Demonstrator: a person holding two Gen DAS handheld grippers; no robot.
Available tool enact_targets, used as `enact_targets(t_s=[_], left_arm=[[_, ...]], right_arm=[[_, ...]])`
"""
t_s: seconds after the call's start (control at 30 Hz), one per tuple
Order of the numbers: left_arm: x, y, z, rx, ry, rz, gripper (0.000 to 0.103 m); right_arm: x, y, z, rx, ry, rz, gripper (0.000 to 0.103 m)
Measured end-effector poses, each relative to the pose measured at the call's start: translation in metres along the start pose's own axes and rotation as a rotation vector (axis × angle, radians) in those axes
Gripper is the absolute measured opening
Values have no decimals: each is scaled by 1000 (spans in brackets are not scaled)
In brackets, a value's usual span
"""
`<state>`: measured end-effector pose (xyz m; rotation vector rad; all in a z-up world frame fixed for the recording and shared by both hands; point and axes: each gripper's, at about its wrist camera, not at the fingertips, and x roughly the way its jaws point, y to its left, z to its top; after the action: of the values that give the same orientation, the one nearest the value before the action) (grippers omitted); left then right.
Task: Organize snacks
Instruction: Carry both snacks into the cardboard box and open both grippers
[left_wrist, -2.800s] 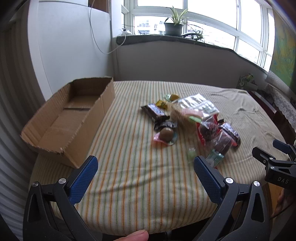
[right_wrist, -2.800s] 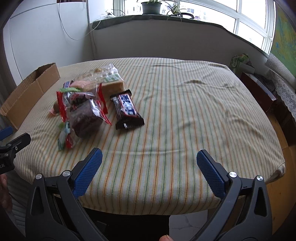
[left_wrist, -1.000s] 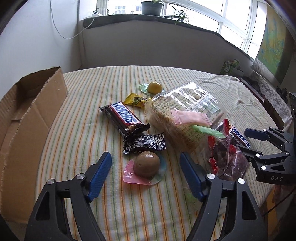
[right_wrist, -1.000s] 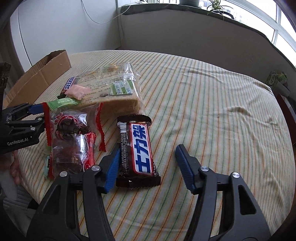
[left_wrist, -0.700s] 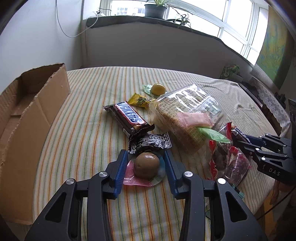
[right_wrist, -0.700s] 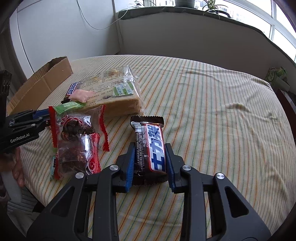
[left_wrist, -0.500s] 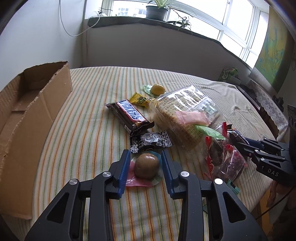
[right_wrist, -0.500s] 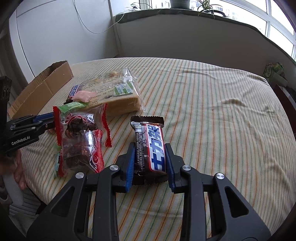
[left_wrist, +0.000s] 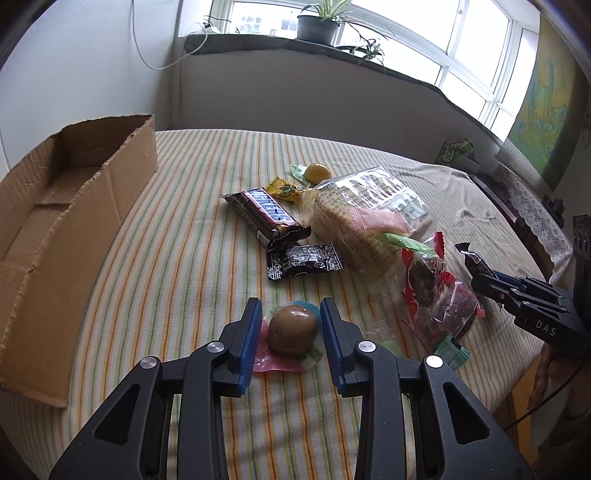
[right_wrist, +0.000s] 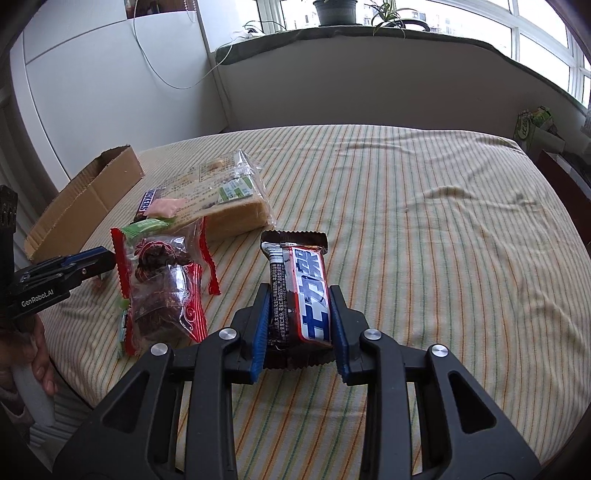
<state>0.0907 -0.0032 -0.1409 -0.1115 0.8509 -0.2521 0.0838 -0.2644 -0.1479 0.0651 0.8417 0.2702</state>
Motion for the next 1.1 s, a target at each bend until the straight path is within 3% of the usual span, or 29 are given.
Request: enact_targets(t_s=[0.2,0.4,0.6,0.87,1.1], left_arm=[[-18,-2,15,-14,-57,-26,31],[-59,-3,52,16,-186,-41,31],[-93,13,72,27,-274,-27,31],[-111,72,57,-67,-300,-3,31],[-126,146,27,-200,-303,72,31]], right_arm=[[-14,1,14,10,-51,-4,31],[-57,17,51,-34,-167,-33,31],[-78,47,70,-88,-201,-48,31],[-54,127,80,-206,-155,6,31],[-3,232,85,-348,-90,157,31]])
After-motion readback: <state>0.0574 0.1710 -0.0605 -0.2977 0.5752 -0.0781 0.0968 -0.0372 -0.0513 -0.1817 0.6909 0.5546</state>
